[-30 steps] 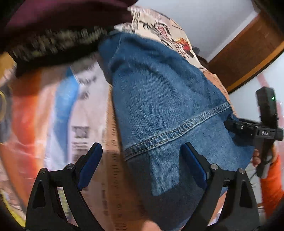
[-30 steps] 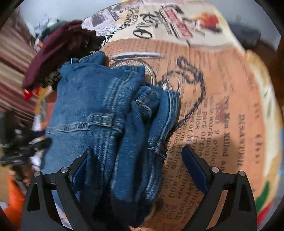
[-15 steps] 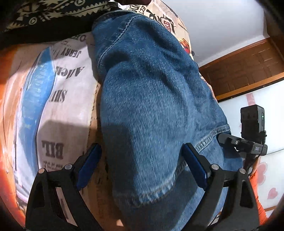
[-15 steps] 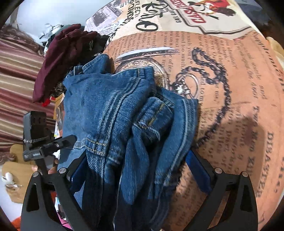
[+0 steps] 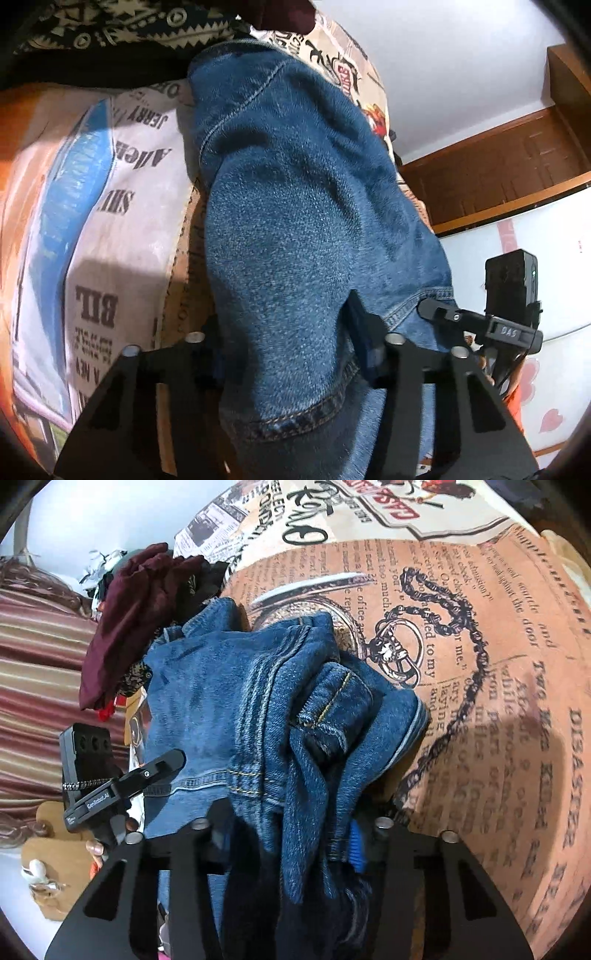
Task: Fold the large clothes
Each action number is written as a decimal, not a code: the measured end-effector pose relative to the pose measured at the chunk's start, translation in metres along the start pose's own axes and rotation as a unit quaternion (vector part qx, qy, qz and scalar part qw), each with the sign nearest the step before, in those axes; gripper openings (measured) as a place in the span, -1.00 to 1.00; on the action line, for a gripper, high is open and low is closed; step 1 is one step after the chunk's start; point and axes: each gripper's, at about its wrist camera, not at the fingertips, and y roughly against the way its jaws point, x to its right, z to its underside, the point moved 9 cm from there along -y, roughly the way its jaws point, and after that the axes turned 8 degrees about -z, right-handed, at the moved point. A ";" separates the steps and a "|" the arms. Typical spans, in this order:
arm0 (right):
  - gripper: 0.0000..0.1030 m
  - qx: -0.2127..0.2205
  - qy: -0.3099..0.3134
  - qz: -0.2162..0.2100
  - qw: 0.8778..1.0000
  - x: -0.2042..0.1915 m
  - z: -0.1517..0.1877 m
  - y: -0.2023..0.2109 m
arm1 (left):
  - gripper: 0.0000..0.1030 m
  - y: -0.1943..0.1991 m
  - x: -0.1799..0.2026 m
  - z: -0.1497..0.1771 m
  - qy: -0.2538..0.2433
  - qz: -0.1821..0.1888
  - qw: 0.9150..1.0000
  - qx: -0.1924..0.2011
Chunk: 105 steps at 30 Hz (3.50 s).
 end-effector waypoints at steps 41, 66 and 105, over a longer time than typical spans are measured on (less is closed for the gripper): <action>-0.40 0.137 0.212 -0.065 0.965 -0.291 -0.186 -0.036 | -0.41 0.276 -0.044 -0.243 -0.097 -0.112 0.955 0.257; -0.05 0.136 0.185 0.058 0.972 -0.244 -0.189 -0.053 | 0.02 0.231 -0.092 -0.233 -0.113 -0.273 0.929 0.224; 0.68 0.469 0.408 0.062 0.781 -0.396 0.104 0.157 | 0.94 0.428 0.100 0.111 -0.197 -0.245 0.750 0.581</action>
